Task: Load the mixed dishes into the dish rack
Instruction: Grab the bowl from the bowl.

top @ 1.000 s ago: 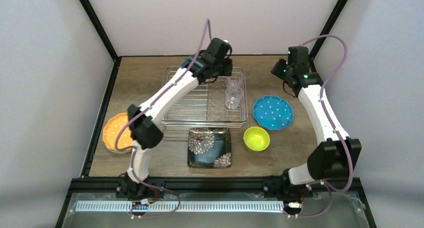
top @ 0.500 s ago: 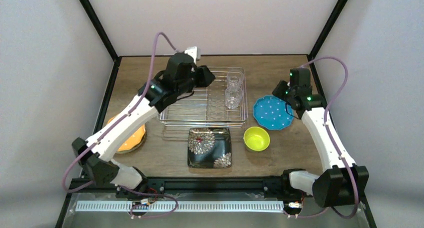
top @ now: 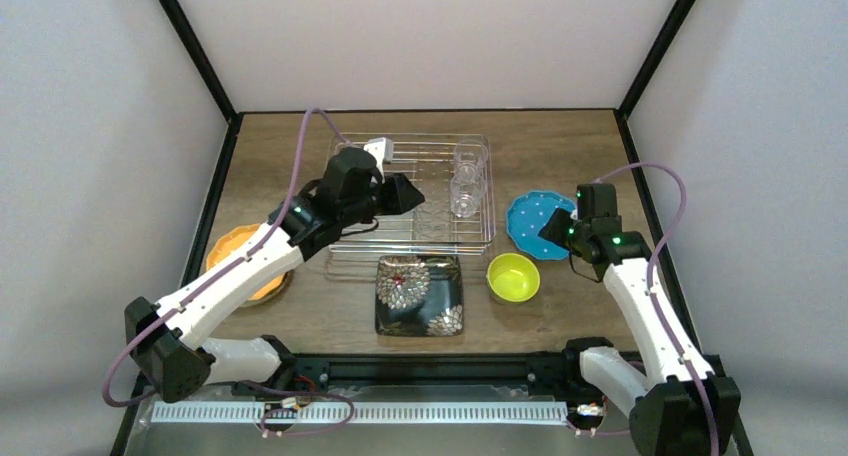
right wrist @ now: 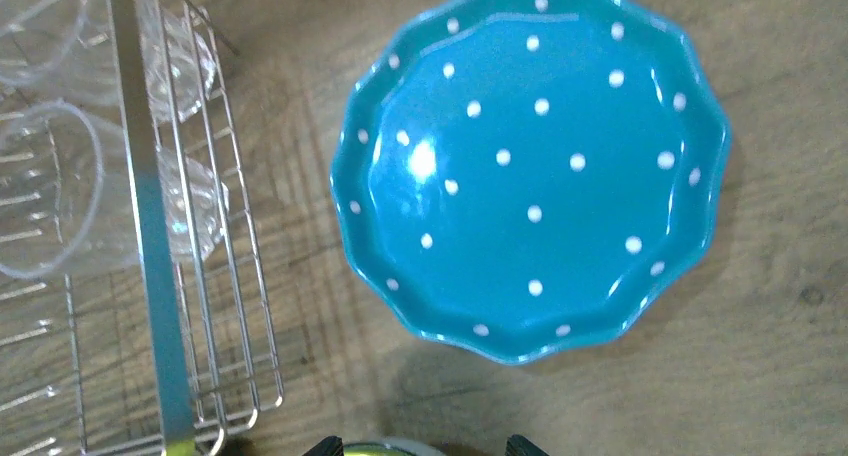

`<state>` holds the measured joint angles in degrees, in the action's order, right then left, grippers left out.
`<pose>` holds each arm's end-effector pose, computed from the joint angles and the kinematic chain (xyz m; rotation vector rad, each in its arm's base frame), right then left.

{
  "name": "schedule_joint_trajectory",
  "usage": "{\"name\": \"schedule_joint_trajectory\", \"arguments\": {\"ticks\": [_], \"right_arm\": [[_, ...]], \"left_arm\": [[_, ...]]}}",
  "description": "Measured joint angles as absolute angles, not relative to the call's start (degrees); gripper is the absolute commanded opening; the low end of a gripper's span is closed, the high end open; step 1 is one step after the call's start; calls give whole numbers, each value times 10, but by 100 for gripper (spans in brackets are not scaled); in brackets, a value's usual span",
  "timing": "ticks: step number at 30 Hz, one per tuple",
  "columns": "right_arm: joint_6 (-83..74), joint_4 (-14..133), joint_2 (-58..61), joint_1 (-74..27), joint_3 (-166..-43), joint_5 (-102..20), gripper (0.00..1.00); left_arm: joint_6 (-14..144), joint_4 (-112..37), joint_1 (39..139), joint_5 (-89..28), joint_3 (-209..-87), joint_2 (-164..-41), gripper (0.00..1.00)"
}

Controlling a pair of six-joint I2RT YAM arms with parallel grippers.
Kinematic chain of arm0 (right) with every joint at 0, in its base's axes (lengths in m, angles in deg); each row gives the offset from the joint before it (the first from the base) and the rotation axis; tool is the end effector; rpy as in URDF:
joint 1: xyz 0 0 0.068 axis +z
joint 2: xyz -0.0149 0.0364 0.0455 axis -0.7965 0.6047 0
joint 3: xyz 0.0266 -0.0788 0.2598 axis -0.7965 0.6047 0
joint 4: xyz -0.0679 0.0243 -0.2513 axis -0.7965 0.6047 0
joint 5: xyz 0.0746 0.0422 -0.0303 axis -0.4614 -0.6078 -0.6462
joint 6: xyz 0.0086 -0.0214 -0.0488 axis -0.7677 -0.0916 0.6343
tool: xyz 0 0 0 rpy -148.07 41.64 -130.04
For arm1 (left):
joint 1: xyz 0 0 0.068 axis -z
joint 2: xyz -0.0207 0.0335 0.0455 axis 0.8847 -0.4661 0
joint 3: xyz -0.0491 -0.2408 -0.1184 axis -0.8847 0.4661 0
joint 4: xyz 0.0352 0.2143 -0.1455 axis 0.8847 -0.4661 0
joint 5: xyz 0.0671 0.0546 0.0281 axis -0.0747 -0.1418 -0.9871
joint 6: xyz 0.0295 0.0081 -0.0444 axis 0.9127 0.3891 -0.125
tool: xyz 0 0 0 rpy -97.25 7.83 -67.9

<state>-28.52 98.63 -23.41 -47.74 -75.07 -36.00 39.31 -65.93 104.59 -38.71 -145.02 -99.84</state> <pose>0.1953 0.0186 0.2651 0.5385 2.4088 0.3246 0.2120 -0.1936 0.3550 0.1041 2.2038 -0.8145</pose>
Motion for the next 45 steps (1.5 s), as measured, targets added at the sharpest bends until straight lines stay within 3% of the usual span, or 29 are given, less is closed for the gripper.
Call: {"name": "schedule_joint_trajectory", "arguments": {"ticks": [27,35,45], "right_arm": [[-356,1007,-269,-425,-635,-389,89],[-371,995,-269,-418,-622,-389,76],[-381,985,-268,-414,-619,-389,51]], "left_arm": [[391,-644,1057,-359,-1427,-989,90],[392,-643,1057,-357,-1427,-988,90],[392,-643,1057,-356,-1427,-988,90]]}}
